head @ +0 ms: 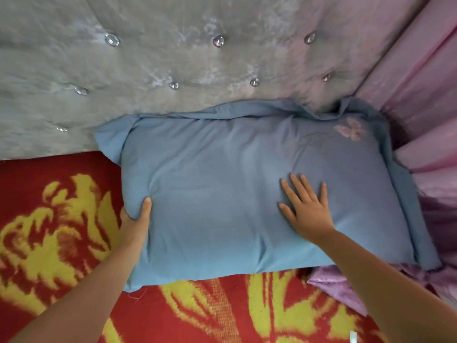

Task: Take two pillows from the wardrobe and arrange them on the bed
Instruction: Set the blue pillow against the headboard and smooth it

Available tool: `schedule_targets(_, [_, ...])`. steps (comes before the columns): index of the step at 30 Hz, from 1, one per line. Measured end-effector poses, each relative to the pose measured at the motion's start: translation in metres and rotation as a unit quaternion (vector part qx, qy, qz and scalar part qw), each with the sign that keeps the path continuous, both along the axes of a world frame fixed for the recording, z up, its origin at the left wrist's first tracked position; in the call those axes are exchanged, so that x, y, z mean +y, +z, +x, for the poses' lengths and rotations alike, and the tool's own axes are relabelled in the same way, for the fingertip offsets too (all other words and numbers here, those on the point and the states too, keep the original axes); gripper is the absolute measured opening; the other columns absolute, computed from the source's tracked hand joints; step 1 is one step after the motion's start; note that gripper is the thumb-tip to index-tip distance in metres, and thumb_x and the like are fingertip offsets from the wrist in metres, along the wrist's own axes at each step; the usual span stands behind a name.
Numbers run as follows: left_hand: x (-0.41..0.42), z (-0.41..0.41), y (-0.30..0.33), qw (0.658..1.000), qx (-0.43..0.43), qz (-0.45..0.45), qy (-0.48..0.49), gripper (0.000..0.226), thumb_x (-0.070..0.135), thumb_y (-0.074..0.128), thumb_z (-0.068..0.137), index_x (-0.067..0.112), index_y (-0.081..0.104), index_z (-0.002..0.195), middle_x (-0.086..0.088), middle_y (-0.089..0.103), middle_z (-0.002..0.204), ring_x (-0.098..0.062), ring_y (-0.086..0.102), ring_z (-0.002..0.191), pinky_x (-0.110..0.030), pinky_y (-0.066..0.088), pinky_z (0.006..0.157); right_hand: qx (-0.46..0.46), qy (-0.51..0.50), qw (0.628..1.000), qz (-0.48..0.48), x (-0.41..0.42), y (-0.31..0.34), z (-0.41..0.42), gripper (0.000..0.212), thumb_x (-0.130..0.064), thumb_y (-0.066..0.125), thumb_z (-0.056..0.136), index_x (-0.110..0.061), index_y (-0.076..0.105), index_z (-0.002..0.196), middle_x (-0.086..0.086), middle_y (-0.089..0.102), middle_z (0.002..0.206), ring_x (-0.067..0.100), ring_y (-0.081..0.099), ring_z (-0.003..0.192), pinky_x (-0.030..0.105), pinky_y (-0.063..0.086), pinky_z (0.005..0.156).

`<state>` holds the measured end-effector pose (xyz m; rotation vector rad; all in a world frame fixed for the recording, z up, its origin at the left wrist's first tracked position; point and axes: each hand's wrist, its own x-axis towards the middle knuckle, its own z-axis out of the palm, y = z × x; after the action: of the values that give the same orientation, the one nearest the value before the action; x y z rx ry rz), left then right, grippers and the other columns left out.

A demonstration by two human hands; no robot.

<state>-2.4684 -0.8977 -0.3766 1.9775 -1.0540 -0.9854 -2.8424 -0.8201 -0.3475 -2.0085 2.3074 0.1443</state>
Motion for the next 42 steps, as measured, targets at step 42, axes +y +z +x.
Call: schedule_targets(42, [-0.085, -0.045, 0.362, 0.812, -0.346, -0.241, -0.403, 0.05, 0.035, 0.049, 0.094, 0.02, 0.04, 0.141, -0.008, 0.066, 0.115, -0.03, 0.062, 0.103, -0.037, 0.045, 0.09, -0.046, 0.035, 0.997, -0.052, -0.106, 0.363, 0.063, 0.043, -0.036, 0.037, 0.098, -0.023, 0.037, 0.139, 0.006, 0.043, 0.141, 0.028, 0.046, 0.125, 0.044, 0.045, 0.093])
